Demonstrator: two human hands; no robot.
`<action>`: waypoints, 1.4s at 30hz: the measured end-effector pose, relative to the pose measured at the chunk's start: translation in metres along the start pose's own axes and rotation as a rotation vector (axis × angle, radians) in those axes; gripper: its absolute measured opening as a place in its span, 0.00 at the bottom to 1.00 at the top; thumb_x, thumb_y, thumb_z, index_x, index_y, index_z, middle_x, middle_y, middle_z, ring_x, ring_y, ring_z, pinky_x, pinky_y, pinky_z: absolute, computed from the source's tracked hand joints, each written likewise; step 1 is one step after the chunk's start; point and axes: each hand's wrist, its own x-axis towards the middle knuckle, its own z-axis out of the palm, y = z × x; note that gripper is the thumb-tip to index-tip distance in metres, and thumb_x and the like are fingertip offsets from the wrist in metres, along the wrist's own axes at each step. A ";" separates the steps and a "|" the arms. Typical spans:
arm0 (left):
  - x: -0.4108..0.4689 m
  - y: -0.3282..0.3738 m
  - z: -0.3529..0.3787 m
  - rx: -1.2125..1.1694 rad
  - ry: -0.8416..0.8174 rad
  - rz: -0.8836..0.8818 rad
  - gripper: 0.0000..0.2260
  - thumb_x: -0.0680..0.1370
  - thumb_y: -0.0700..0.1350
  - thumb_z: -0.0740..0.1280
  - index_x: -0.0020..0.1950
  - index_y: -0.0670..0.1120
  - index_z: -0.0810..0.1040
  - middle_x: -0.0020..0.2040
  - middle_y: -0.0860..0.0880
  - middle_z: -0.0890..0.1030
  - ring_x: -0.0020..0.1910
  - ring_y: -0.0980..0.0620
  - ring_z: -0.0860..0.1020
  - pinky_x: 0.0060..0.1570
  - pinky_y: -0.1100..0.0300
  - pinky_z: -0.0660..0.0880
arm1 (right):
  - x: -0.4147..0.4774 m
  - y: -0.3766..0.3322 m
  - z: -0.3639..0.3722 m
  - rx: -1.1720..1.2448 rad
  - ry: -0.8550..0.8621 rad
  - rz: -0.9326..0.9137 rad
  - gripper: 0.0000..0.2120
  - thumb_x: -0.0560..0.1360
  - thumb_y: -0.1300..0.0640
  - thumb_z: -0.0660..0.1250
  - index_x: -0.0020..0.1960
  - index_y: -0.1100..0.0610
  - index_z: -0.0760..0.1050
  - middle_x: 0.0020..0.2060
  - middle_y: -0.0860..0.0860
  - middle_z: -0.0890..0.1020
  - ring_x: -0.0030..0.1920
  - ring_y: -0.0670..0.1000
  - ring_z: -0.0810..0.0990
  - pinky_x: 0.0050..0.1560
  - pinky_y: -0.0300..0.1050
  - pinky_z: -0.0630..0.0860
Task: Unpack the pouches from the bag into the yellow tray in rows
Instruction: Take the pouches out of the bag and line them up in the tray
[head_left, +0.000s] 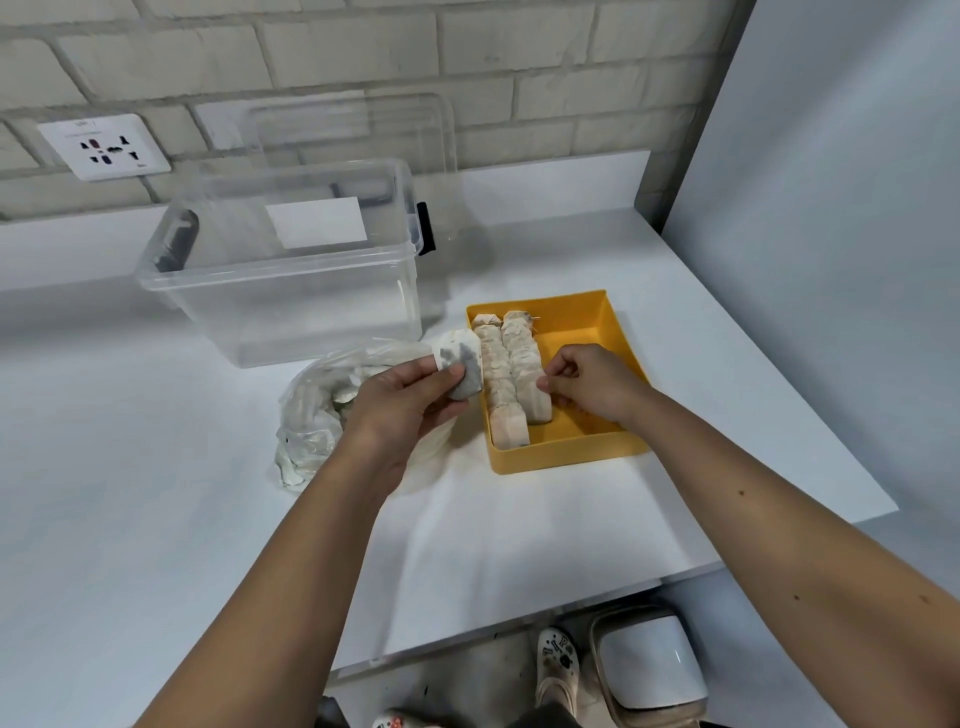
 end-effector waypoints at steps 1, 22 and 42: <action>0.000 0.000 0.000 -0.002 0.011 -0.005 0.03 0.76 0.38 0.71 0.49 0.41 0.83 0.46 0.45 0.86 0.45 0.52 0.84 0.48 0.60 0.82 | 0.001 0.000 0.000 -0.010 0.013 0.000 0.09 0.76 0.55 0.71 0.51 0.60 0.78 0.37 0.50 0.80 0.34 0.46 0.77 0.37 0.37 0.72; -0.008 0.001 0.022 0.000 -0.026 0.016 0.01 0.75 0.39 0.73 0.45 0.42 0.81 0.40 0.45 0.86 0.39 0.51 0.85 0.40 0.63 0.82 | -0.048 -0.057 0.015 0.584 0.112 -0.180 0.08 0.71 0.60 0.75 0.46 0.64 0.80 0.35 0.50 0.82 0.31 0.41 0.77 0.34 0.33 0.74; -0.008 0.008 0.012 -0.144 -0.012 -0.018 0.08 0.80 0.39 0.67 0.57 0.37 0.77 0.43 0.44 0.86 0.43 0.46 0.86 0.45 0.57 0.83 | -0.022 -0.004 -0.010 0.211 -0.032 0.126 0.07 0.72 0.60 0.75 0.46 0.61 0.80 0.36 0.59 0.83 0.36 0.54 0.82 0.43 0.49 0.82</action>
